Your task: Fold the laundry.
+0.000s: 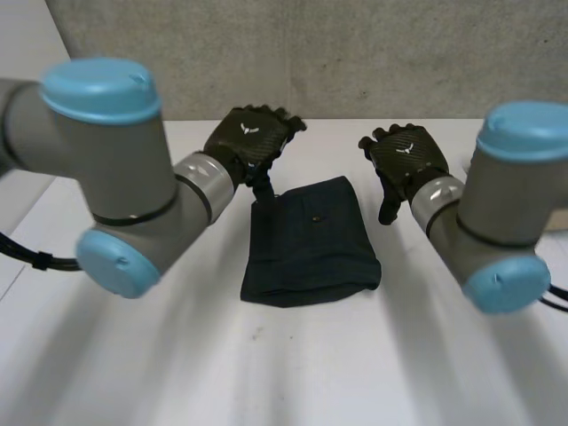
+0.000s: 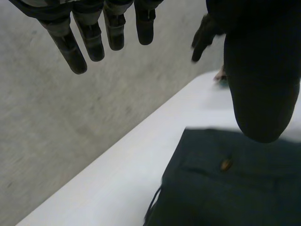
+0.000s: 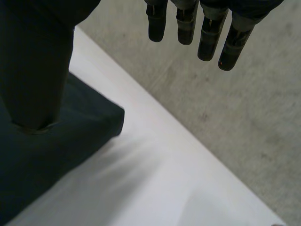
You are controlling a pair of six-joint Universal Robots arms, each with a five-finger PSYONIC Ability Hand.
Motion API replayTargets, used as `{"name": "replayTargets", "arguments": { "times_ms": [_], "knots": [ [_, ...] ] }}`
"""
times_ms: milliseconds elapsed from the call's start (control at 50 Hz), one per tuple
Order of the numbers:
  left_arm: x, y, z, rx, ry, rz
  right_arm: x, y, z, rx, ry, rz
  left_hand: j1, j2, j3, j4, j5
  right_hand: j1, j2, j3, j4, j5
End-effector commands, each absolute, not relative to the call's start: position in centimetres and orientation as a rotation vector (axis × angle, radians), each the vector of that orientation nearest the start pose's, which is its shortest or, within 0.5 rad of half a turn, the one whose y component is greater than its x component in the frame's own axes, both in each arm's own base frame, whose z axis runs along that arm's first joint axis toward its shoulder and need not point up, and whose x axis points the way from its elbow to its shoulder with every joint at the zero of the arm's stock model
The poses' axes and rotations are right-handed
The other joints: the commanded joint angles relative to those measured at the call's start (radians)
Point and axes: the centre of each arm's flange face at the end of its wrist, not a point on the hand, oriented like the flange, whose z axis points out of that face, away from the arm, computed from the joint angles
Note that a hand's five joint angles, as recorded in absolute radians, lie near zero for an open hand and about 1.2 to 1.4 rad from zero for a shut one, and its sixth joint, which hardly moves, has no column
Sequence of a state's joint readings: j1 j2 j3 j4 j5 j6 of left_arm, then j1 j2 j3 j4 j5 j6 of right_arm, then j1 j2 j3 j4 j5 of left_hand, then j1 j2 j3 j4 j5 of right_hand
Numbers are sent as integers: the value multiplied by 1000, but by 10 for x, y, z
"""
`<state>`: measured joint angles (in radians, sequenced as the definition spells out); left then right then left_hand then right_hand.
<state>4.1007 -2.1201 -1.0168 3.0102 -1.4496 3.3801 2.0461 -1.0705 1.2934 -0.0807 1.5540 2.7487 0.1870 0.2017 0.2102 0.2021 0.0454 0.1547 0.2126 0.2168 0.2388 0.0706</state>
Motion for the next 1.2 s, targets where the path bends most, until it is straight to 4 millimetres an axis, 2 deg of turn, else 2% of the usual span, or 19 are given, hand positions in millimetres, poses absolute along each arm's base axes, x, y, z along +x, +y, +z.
{"name": "replayTargets", "arguments": {
  "times_ms": [20, 120, 140, 220, 260, 340, 440, 540, 600, 700, 820, 840, 860, 920, 960, 1060, 1140, 1160, 1200],
  "knots": [
    [-334, -255, 291, 1354, 2531, -2233, 313, -234, 191, -1068, 2004, -1974, -9, -23, -32, -24, -42, 20, -38, -42, -64, -71],
    [-325, -255, 295, 1392, 2633, -2195, 317, -210, 168, -1144, 2020, -1876, -6, -21, -29, -21, -39, 20, -38, -42, -64, -71],
    [-325, -255, 295, 1399, 2634, -2199, 320, -207, 155, -1169, 2040, -1838, -3, -18, -26, -18, -36, 20, -38, -42, -64, -71],
    [-326, -254, 295, 1407, 2635, -2202, 327, -212, 132, -1195, 2051, -1815, 0, -15, -23, -15, -33, 20, -38, -42, -64, -71],
    [-326, -253, 296, 1407, 2632, -2204, 330, -216, 127, -1193, 2038, -1838, 0, -15, -23, -15, -33, 20, -38, -42, -64, -71],
    [-327, -252, 295, 1411, 2640, -2197, 337, -226, 121, -1176, 1995, -1889, 0, -15, -23, -15, -33, 20, -38, -42, -64, -71],
    [-327, -253, 293, 1411, 2647, -2188, 344, -235, 115, -1194, 1976, -1920, 3, -12, -20, -12, -30, 133, 75, 71, 49, 42],
    [-327, -253, 292, 1410, 2653, -2183, 349, -244, 117, -1217, 1947, -1959, 3, -12, -20, -12, -30, 405, 348, 343, 321, 315],
    [-327, -253, 292, 1406, 2652, -2188, 354, -249, 121, -1210, 1923, -1981, 3, -12, -20, -12, -30, 421, 363, 358, 336, 330],
    [-327, -254, 293, 1404, 2635, -2211, 362, -260, 114, -1210, 1923, -1984, 3, -12, -20, -12, -30, 429, 371, 367, 345, 339],
    [-326, -254, 289, 1402, 2650, -2192, 363, -262, 108, -1217, 1932, -1970, 3, -12, -20, -12, -30, 459, 401, 396, 374, 368],
    [-326, -253, 288, 1404, 2652, -2190, 364, -262, 108, -1217, 1931, -1972, 3, -12, -20, -12, -30, 514, 456, 452, 430, 423],
    [-327, -253, 288, 1406, 2650, -2192, 364, -263, 110, -1211, 1925, -1976, 3, -12, -20, -12, -30, 747, 689, 685, 663, 657],
    [-327, -253, 288, 1406, 2646, -2197, 367, -268, 115, -1196, 1910, -1998, 3, -12, -20, -12, -30, 1240, 1182, 1177, 1155, 1149],
    [-327, -254, 288, 1401, 2639, -2206, 367, -273, 117, -1186, 1908, -2015, 3, -12, -20, -12, -30, 1242, 1184, 1180, 1157, 1151],
    [-327, -254, 289, 1402, 2637, -2211, 352, -297, 128, -1147, 1953, -2056, 3, -12, -20, -12, -30, 1242, 1184, 1180, 1157, 1151],
    [-328, -253, 290, 1404, 2637, -2213, 321, -329, 133, -1133, 2041, -2087, 0, -15, -23, -15, -33, 1242, 1184, 1180, 1157, 1151],
    [-327, -252, 290, 1402, 2637, -2215, 306, -343, 136, -1143, 2066, -2094, 3, -12, -20, -12, -30, 1242, 1184, 1180, 1157, 1151],
    [-327, -252, 292, 1397, 2637, -2222, 288, -355, 140, -1171, 2079, -2098, 3, -12, -20, -12, -30, 1242, 1184, 1180, 1157, 1151]
  ]
}}
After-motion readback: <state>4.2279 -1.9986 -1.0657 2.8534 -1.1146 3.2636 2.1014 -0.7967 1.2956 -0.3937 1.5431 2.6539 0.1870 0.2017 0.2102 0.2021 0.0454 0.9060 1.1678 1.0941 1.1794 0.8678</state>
